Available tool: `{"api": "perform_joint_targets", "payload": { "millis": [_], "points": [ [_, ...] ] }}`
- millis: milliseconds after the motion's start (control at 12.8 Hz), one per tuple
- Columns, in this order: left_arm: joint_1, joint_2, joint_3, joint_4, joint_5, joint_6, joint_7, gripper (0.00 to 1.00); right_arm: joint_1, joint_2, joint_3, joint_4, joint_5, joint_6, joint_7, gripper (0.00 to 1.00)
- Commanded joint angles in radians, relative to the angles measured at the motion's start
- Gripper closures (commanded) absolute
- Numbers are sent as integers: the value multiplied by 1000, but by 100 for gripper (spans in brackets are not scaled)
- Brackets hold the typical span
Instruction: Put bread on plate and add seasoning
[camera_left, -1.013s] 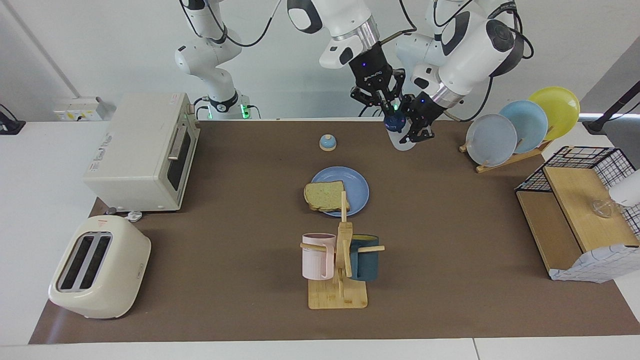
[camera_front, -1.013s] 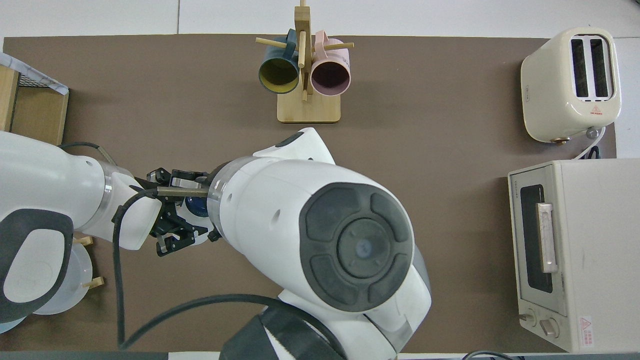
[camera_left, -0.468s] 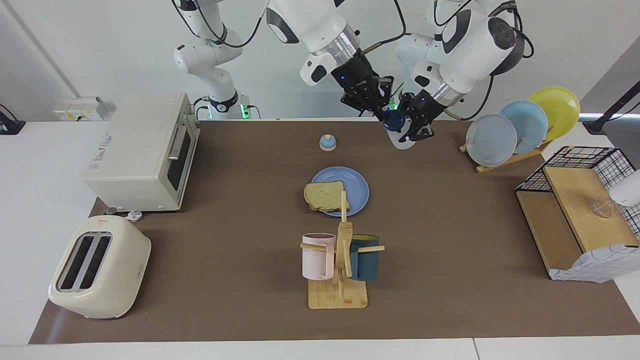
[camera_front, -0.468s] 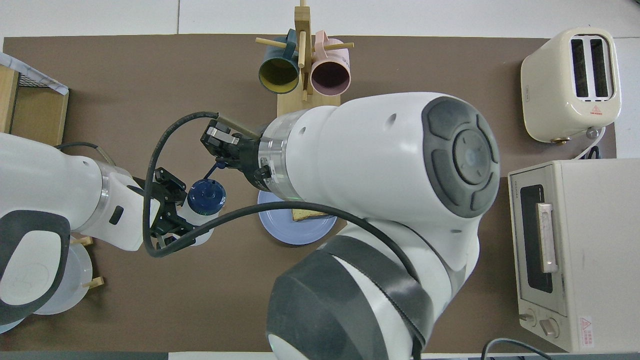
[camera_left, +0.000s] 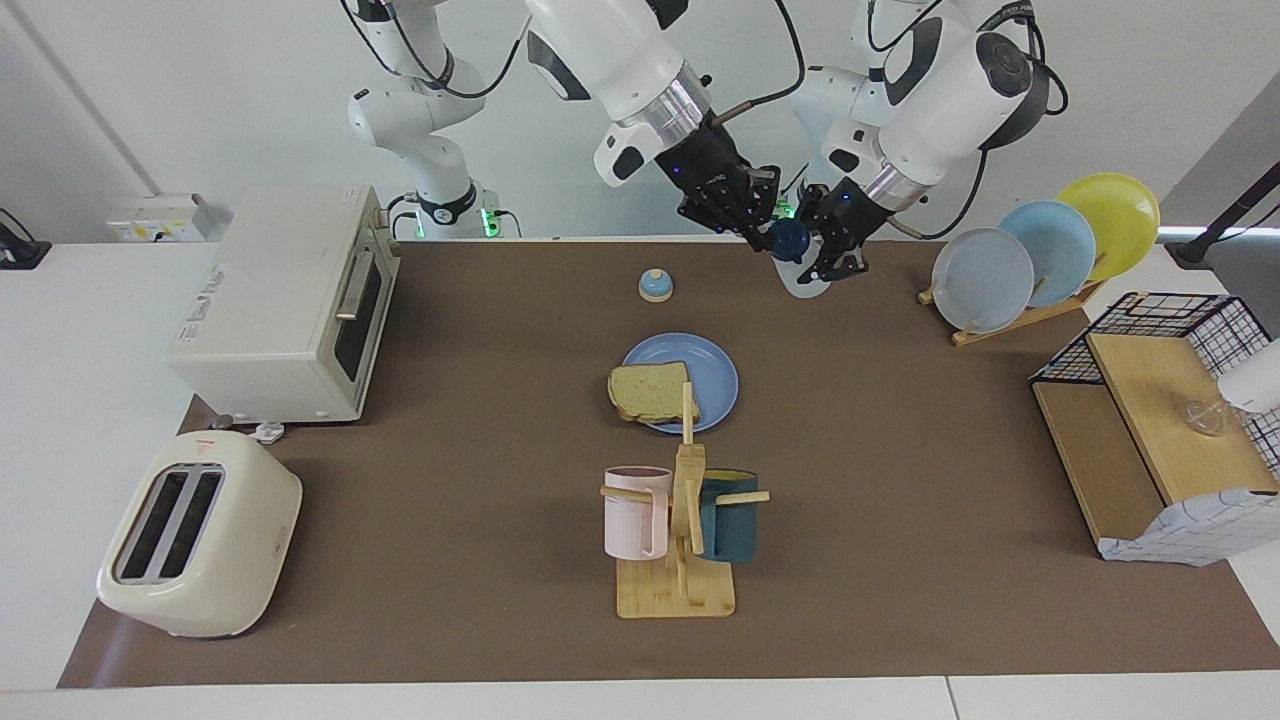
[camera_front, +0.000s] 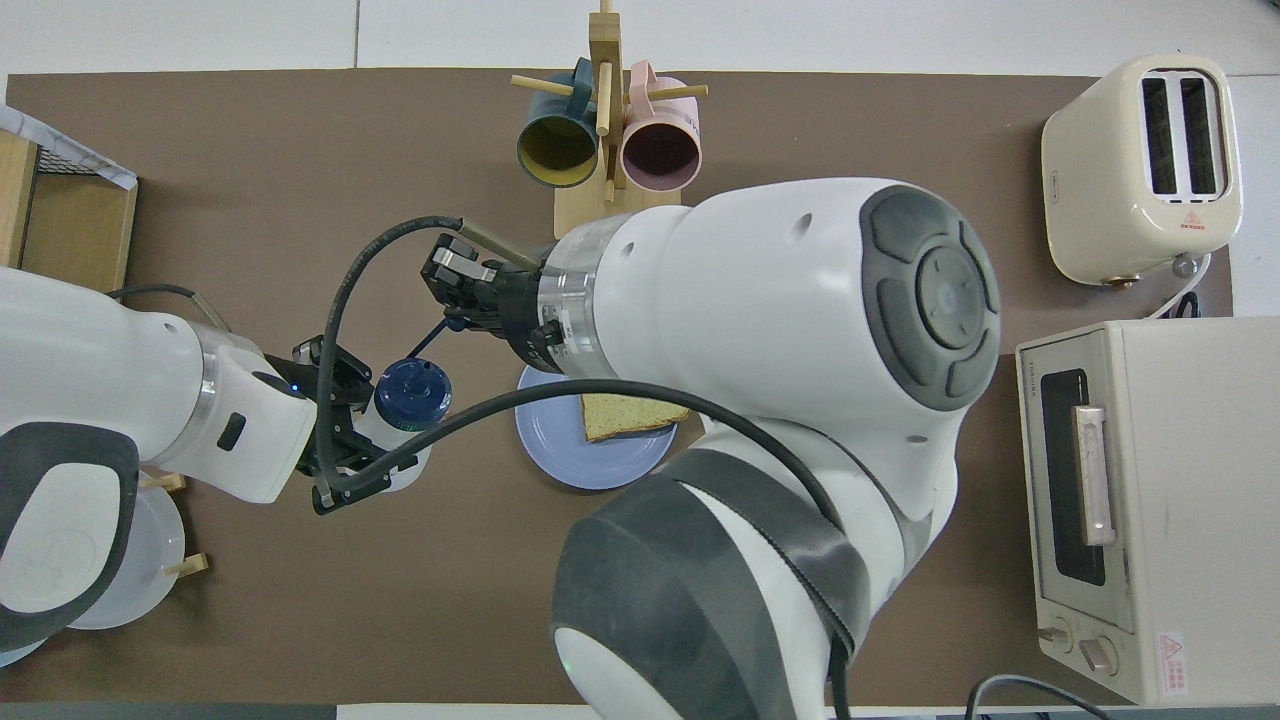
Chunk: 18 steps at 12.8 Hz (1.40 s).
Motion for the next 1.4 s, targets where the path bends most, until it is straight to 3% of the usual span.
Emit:
{"api": "perform_joint_targets", "payload": {
  "millis": [0, 390, 701, 935, 1169, 1325],
  "points": [
    [7, -19, 2, -22, -4, -10, 10, 100, -71, -53, 3, -60, -50, -84, -149, 0],
    [6, -18, 2, -19, -2, -10, -15, 100, -225, -103, 3, -59, -320, -399, -454, 0],
    [-7, -6, -6, -10, 1, 19, -62, 100, -448, -151, 1, -59, -377, -619, -702, 0],
    [-10, 1, -38, -6, 14, 25, -99, 100, -555, -163, 3, -68, -403, -667, -903, 0],
    [-10, 14, -85, 17, 89, 30, -130, 100, -566, -276, -6, -216, -438, -646, -928, 0],
    [-10, 16, -133, 25, 148, 33, -189, 100, -565, -272, -9, -222, -491, -644, -927, 0]
  ]
}}
